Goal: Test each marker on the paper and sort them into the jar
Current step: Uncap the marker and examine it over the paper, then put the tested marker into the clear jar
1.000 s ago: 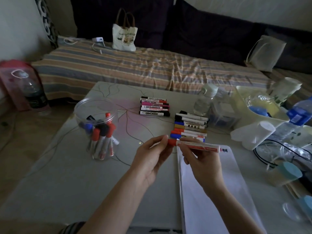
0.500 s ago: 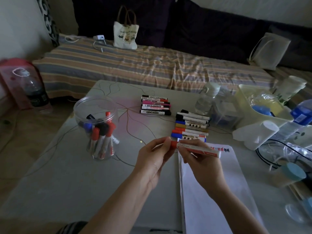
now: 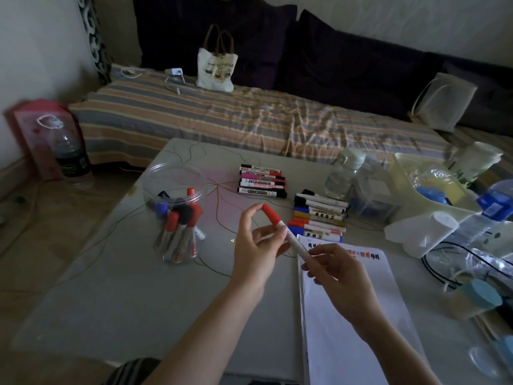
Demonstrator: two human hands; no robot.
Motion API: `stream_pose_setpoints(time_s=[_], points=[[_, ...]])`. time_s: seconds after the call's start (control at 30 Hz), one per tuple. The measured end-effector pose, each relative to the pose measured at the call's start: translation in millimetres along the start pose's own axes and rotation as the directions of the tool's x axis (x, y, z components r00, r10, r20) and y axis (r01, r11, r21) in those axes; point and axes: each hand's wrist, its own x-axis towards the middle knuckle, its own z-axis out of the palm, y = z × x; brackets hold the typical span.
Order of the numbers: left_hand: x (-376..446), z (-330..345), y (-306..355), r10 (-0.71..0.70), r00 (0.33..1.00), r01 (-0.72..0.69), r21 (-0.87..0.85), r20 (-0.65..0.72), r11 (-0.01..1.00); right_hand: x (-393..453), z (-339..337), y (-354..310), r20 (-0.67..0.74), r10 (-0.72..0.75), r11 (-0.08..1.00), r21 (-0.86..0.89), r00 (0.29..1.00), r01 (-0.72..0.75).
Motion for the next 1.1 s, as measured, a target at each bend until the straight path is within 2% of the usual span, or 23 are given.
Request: stream_pose_setpoints(time_s=[0.13, 0.23, 0.33, 0.43, 0.53, 0.63, 0.7, 0.8, 0.9, 1.0, 1.1], points=[[-2, -12, 5, 0.134, 0.991, -0.135, 0.164, 0.016, 0.977, 4, 10, 1, 0.037, -0.040, 0.996, -0.084, 0.998, 0.043], [-5, -22, 20, 0.272, 0.962, -0.265, 0.279, 0.015, 0.923, 8, 25, -7, 0.087, -0.033, 0.995, -0.092, 0.996, 0.041], [-11, -33, 53, 0.471, 0.880, -0.449, 0.411, 0.051, 0.794, 13, 48, -29, 0.099, -0.068, 0.995, -0.065, 0.993, 0.074], [-17, -48, 104, 0.602, 0.796, -0.565, 0.440, 0.067, 0.698, 19, 67, -61, 0.094, -0.156, 0.985, -0.055, 0.983, 0.162], [-17, -68, 154, 0.702, 0.712, -0.609, 0.476, -0.023, 0.634, 24, 83, -84, 0.060, -0.227, 0.969, -0.084, 0.972, 0.231], [-7, -89, 176, 0.762, 0.643, -0.555, 0.639, -0.077, 0.532, 23, 91, -96, 0.037, -0.262, 0.955, -0.132, 0.964, 0.265], [0, -98, 172, 0.741, 0.668, -0.468, 0.735, -0.069, 0.491, 18, 90, -96, 0.048, -0.260, 0.951, -0.158, 0.964, 0.265], [7, -98, 152, 0.670, 0.742, -0.384, 0.802, -0.028, 0.458, 13, 83, -81, 0.040, -0.233, 0.954, -0.184, 0.972, 0.236], [11, -93, 140, 0.612, 0.790, -0.318, 0.881, 0.042, 0.351, 13, 69, -62, 0.030, -0.188, 0.959, -0.212, 0.982, 0.190], [19, -85, 146, 0.615, 0.783, -0.290, 0.931, 0.096, 0.223, 18, 53, -45, 0.013, -0.156, 0.959, -0.239, 0.988, 0.154], [32, -80, 152, 0.601, 0.787, -0.297, 0.939, 0.138, 0.173, 25, 40, -32, 0.017, -0.132, 0.952, -0.275, 0.991, 0.132]])
